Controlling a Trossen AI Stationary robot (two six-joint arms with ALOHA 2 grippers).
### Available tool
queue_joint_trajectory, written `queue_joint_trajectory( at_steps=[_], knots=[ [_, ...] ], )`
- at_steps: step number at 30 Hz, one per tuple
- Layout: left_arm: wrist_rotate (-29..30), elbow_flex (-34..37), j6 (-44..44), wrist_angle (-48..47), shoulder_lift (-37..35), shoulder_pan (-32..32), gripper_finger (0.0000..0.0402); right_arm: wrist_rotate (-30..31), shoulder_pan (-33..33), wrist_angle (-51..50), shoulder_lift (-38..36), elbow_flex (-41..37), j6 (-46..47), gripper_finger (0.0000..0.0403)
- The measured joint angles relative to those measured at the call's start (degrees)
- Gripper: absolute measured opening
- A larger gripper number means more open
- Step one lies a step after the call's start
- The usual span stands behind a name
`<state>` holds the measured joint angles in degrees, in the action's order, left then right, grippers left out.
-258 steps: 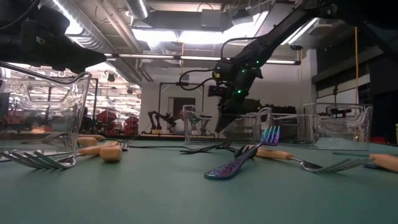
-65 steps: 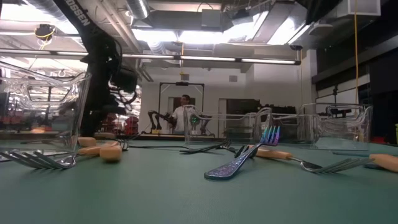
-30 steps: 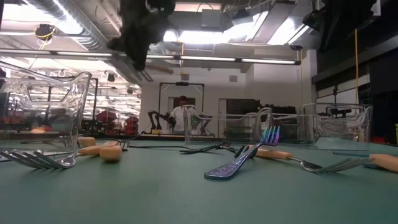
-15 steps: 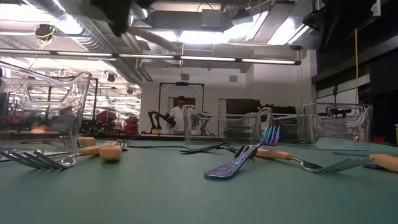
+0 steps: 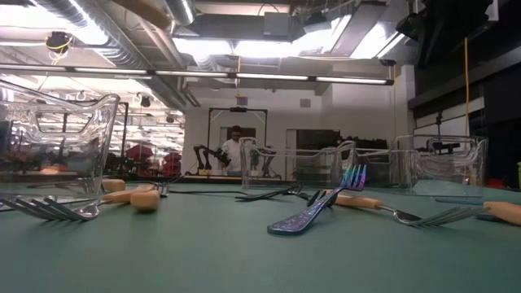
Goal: Sort silverware by color (type)
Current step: Put the orange fork into the bottom transparent bin
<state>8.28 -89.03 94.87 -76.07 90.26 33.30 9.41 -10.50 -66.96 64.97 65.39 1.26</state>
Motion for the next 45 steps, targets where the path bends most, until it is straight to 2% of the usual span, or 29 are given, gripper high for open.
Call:
queue_joint_trajectory(
  at_steps=[4,12,19,25,33,45],
  knots=[
    [0.53,1.35,6.97,1.37,0.00,4.03,0.0029,0.00,0.00,0.02,0.00,0.00,0.00,0.0065],
    [-2.89,10.72,14.40,9.26,0.09,9.45,0.0030,0.00,0.00,0.01,0.00,-0.01,0.00,0.0065],
    [-3.61,19.70,14.53,14.34,0.09,9.50,0.0031,0.00,0.01,0.01,0.00,-0.02,0.00,0.0065],
    [-8.46,25.21,14.53,15.34,0.09,9.49,0.0031,0.00,0.00,0.00,0.00,-0.02,0.00,0.0065],
    [-8.86,29.90,14.51,16.34,0.09,9.49,0.0032,0.00,0.00,0.00,0.00,-0.02,0.00,0.0065],
    [-9.48,37.09,14.47,25.97,0.09,9.49,0.0032,0.00,0.01,-0.01,0.00,-0.02,0.00,0.0065]
  ],
)
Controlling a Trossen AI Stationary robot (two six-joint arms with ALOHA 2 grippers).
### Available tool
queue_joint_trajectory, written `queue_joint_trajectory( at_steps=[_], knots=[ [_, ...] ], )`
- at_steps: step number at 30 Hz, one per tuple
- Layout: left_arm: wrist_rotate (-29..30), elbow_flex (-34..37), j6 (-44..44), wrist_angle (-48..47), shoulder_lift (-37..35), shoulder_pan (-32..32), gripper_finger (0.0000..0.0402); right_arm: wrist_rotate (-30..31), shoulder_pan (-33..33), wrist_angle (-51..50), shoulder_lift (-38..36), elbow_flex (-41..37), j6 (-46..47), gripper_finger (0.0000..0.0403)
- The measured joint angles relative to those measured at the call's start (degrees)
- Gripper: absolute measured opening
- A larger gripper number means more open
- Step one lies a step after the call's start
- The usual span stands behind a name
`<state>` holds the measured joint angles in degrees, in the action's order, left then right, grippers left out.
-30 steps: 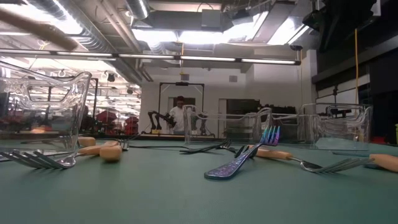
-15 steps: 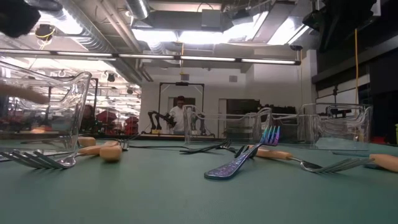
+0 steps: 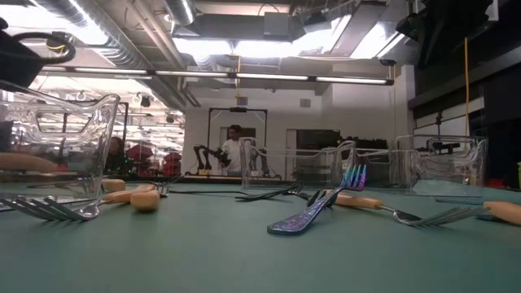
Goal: Sort silverware by color (type)
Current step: Put the orange fork into the bottom transparent bin
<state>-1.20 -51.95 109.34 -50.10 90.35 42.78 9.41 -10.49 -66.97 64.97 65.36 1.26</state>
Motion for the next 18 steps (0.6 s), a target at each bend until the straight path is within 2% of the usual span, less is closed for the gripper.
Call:
queue_joint_trajectory(
  at_steps=[14,18],
  knots=[
    [-0.06,0.13,0.00,0.17,0.00,0.00,0.0032,0.00,0.01,-0.01,0.00,0.00,-0.02,0.0065],
    [-0.04,0.13,0.00,0.27,0.00,0.00,0.0048,0.00,-0.01,-0.01,0.00,0.00,-0.02,0.0065]
  ],
)
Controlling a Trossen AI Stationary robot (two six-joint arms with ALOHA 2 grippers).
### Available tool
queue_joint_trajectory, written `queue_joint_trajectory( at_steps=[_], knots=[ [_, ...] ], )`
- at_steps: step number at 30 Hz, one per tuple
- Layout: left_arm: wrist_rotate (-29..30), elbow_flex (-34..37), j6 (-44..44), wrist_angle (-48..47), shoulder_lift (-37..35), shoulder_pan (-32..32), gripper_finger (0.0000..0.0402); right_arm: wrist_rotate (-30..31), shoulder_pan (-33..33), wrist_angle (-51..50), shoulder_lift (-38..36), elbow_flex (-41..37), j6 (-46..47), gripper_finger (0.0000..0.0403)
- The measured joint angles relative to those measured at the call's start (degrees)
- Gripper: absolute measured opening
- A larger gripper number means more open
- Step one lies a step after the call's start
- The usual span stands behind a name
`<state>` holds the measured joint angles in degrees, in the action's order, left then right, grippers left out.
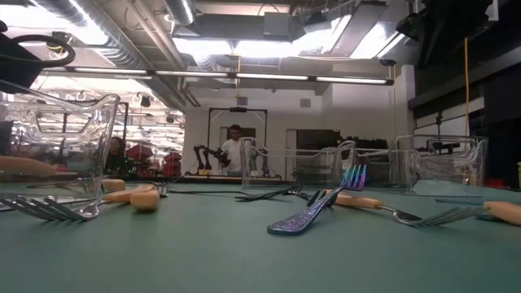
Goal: Sort silverware by color (type)
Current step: Put the orange fork into the bottom transparent bin, then put the blue fork into the top right transparent bin
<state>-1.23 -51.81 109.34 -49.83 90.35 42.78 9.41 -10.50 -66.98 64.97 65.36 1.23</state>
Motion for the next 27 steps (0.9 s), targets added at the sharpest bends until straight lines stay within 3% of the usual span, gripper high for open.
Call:
queue_joint_trajectory(
  at_steps=[8,15,27],
  knots=[
    [0.20,0.00,0.00,-0.04,0.00,-0.02,0.0099,0.00,0.01,0.00,0.00,0.00,0.00,0.0065],
    [0.17,-2.06,-0.30,0.12,-0.02,-0.02,0.0099,0.00,0.00,0.00,0.00,0.00,0.00,0.0065],
    [0.75,-11.94,-9.34,-0.61,-0.04,-0.02,0.0099,0.00,0.02,-0.02,0.00,0.00,0.00,0.0065]
  ],
)
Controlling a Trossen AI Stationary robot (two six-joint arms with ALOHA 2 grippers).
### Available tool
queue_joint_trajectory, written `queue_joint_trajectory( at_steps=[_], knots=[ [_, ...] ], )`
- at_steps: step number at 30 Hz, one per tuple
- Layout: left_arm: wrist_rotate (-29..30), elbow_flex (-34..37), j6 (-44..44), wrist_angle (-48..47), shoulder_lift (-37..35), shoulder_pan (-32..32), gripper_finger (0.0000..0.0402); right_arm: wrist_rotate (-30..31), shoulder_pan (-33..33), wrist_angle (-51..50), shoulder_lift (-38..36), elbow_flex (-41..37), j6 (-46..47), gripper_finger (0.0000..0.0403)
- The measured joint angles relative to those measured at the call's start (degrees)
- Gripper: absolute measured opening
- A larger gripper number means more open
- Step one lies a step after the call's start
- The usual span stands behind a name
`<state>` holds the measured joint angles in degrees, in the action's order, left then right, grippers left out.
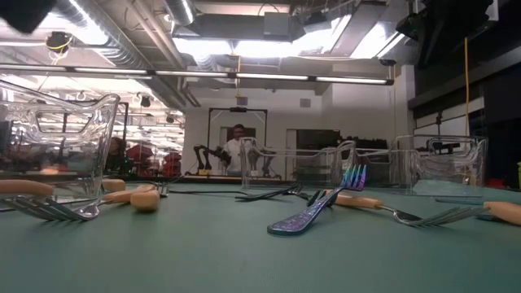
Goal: Sort silverware by color (type)
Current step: Put the blue fork into the top right transparent bin
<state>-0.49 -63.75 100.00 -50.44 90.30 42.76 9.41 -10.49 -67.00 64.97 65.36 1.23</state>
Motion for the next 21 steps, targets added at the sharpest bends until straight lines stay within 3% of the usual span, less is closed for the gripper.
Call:
queue_joint_trajectory(
  at_steps=[11,17,21],
  knots=[
    [5.42,-8.35,-15.36,-0.05,0.00,-4.70,0.0099,0.00,-0.01,0.00,0.00,0.00,0.00,0.0065],
    [11.87,-11.36,-31.47,0.24,0.00,-10.65,0.0099,-0.01,-0.01,-0.19,0.01,0.00,1.71,0.0065],
    [13.16,-11.43,-44.24,1.40,0.00,-16.73,0.0099,-0.23,0.01,-1.55,0.01,0.00,2.11,0.0065]
  ],
)
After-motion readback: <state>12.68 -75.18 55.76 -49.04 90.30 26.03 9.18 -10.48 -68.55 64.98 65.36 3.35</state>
